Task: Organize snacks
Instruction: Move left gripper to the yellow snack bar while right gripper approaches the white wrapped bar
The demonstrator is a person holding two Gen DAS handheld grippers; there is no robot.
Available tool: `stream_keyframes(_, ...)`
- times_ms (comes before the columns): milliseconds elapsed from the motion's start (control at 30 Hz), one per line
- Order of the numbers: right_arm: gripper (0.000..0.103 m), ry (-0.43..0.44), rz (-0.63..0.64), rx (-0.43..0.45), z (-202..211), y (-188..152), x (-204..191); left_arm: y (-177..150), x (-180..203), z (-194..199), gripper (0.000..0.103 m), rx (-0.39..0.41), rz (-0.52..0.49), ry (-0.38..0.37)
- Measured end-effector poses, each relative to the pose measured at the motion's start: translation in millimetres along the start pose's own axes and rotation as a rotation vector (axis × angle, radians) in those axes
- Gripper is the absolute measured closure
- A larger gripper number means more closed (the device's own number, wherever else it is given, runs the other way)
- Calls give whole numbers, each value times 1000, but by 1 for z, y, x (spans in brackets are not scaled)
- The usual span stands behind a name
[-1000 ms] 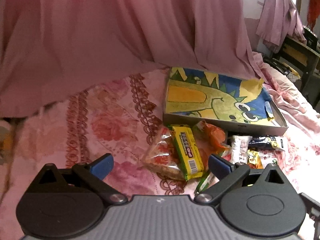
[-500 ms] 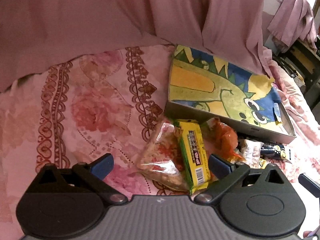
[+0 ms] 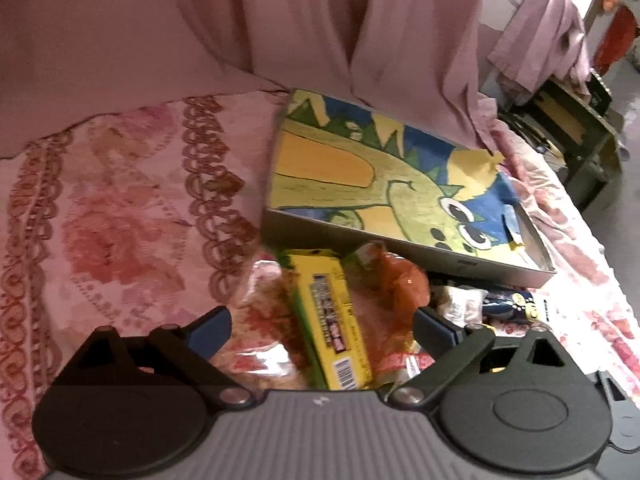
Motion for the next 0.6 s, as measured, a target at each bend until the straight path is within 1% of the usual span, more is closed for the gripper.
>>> stream_keyframes(100,3,-5,-22,-11,-7,-1,1,0,1,-8,12,-35,-3,-46)
stream_keyframes(167,5,-12,-37,-16,-11,-1,2,-1,2,-11,17,-47,-4,-59)
stream_keyframes(233,8,-15,-45,-26,-15,-1,2,-3,2,-15,26,-66,-1,-79)
stream_keyframes(300,11,-13,-51,-34,-19,-2,1,-5,3,-15,29,-77,4,-102)
stream_keyframes(433,20,-1,-80,-67,-21,-3,3,-5,6,-10,32,-66,0,-124)
stream_keyframes(600,24,48,-160,-113,-21,-6,7,-3,4,-5,33,-55,52,-170)
Point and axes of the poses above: each gripper's, at about its wrist camera, not at the fingertips, and z roughly against the way its jaws point, x to its right, y to its top, the point moved 4 cm from there along -z, roughly the way its jaws point, and after that the axes turned 3 degrees about z, right-handed, at the moved point
